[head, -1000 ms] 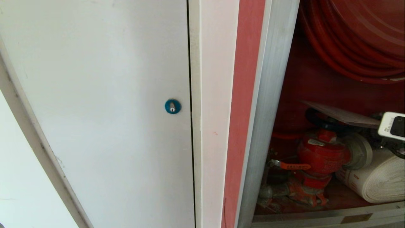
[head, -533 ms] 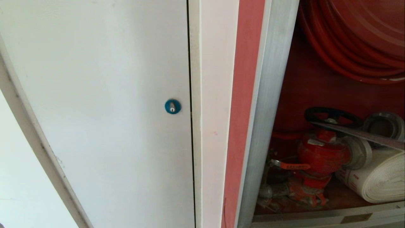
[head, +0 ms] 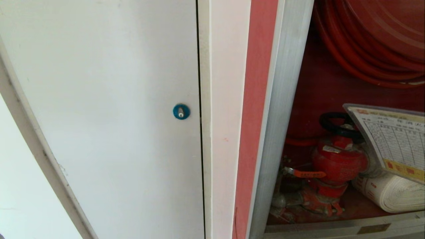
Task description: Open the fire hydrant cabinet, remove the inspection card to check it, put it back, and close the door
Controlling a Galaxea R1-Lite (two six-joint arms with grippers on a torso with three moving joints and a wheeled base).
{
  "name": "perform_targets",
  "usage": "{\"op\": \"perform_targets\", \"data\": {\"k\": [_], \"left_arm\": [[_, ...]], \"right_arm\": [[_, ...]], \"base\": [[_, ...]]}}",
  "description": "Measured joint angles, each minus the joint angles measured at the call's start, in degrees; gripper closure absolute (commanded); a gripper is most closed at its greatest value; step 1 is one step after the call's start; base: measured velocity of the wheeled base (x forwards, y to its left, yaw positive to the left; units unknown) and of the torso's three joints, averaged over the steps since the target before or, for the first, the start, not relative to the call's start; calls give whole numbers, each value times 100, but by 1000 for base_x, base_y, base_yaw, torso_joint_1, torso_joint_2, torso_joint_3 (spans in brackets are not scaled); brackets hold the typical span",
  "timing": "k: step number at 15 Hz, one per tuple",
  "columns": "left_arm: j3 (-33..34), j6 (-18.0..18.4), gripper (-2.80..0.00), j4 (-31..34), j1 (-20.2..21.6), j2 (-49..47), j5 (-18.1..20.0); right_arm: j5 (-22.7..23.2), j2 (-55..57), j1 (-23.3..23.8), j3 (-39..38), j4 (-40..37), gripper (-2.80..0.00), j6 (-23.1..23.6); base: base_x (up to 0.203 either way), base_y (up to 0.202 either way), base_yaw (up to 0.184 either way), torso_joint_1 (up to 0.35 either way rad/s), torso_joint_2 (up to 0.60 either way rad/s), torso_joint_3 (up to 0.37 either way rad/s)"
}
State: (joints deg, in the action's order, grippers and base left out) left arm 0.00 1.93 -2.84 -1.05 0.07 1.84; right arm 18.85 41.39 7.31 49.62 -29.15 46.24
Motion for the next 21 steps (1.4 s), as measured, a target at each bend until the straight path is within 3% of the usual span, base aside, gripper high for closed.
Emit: {"op": "perform_targets", "data": {"k": [3,5,10,15,17,21], "left_arm": [[0,0,0,0,0,0,0],[0,-2,0,0,0,0,0],[0,0,0,-2,0,0,0],[0,-2,0,0,0,0,0],[0,-2,0,0,0,0,-1],[0,-2,0,0,0,0,-2]], "right_arm": [[1095,49,-82,0,-47,0,-1150],[1490,149,-368,5,-80,0,-1697],[1551,764,-1851,132,145,0,-2938],[1551,1571,-3561,-2,1724,0,-4227],[1562,1796,-3962,-166,2293,0,-4458],[2000,2055,-4178,-606,3410,0,-4902]], "base": [[0,0,0,0,0,0],[0,0,0,0,0,0],[0,0,0,0,0,0],[0,0,0,0,0,0],[0,0,0,0,0,0],[0,0,0,0,0,0]]}}
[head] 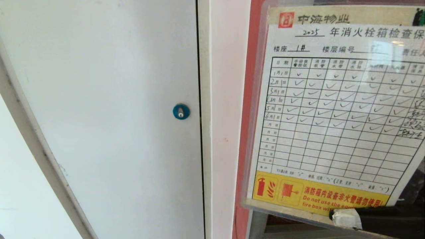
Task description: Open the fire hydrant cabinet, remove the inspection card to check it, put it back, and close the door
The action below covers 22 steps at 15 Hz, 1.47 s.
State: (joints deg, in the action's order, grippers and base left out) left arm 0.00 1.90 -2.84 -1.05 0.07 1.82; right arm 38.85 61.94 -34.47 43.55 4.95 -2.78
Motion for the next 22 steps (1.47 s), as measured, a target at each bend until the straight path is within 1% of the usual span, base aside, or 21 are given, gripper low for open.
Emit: {"op": "perform_targets", "data": {"k": [2,5,7,9,12,22], "left_arm": [[0,2,0,0,0,0,2],[0,2,0,0,1,0,2],[0,2,0,0,0,0,2],[0,2,0,-2,0,0,2],[0,0,0,0,0,0,2],[0,0,0,-1,0,0,2]], "right_arm": [[56,180,-194,-81,402,0,-383],[61,379,-752,-123,642,0,-939],[60,495,-1017,-127,684,0,-1109],[56,639,-1122,-84,811,0,-1295],[56,799,-1355,-80,929,0,-1438],[61,1041,-1839,-213,946,0,-1403]], "base": [[0,0,0,0,0,0],[0,0,0,0,0,0],[0,0,0,0,0,0],[0,0,0,0,0,0],[0,0,0,0,0,0],[0,0,0,0,0,0]]}}
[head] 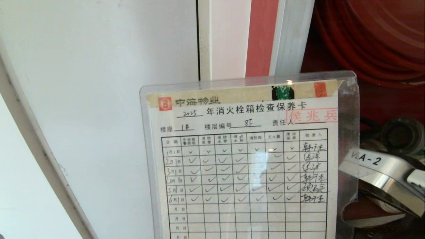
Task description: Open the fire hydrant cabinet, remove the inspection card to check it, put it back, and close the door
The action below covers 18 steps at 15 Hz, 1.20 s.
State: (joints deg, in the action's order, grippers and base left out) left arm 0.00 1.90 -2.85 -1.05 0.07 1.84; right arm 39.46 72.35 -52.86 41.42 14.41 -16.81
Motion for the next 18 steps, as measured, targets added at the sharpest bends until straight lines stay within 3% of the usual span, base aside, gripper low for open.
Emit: {"op": "perform_targets", "data": {"k": [18], "left_arm": [[0,0,0,1,0,0,0]], "right_arm": [[11,-600,-362,-105,-20,0,116]], "base": [[0,0,0,0,0,0]]}}
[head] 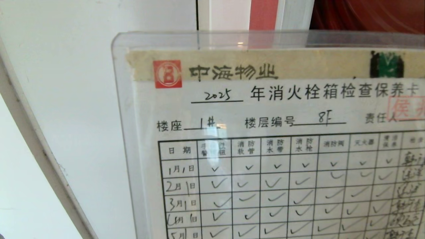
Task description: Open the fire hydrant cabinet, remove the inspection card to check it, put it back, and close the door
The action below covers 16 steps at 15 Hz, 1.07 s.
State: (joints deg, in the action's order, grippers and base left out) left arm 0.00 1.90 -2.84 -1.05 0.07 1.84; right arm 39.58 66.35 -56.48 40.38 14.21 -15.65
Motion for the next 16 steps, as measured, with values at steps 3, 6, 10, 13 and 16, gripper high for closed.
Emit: {"op": "perform_targets", "data": {"k": [3,6,10,13,16], "left_arm": [[0,2,0,0,0,0,-2],[0,-1,0,-2,0,0,0],[0,2,0,0,0,0,0],[0,0,0,-2,0,0,0],[0,1,0,-2,0,0,-2]], "right_arm": [[-23,-43,-2,5,15,0,6],[-42,-58,0,15,17,0,4],[-69,-60,9,20,30,0,2],[-211,-60,17,26,45,0,2],[-268,-58,50,37,105,0,0]], "base": [[0,0,0,0,0,0],[0,0,0,0,0,0],[0,0,0,0,0,0],[0,0,0,0,0,0],[0,0,0,0,0,0]]}}
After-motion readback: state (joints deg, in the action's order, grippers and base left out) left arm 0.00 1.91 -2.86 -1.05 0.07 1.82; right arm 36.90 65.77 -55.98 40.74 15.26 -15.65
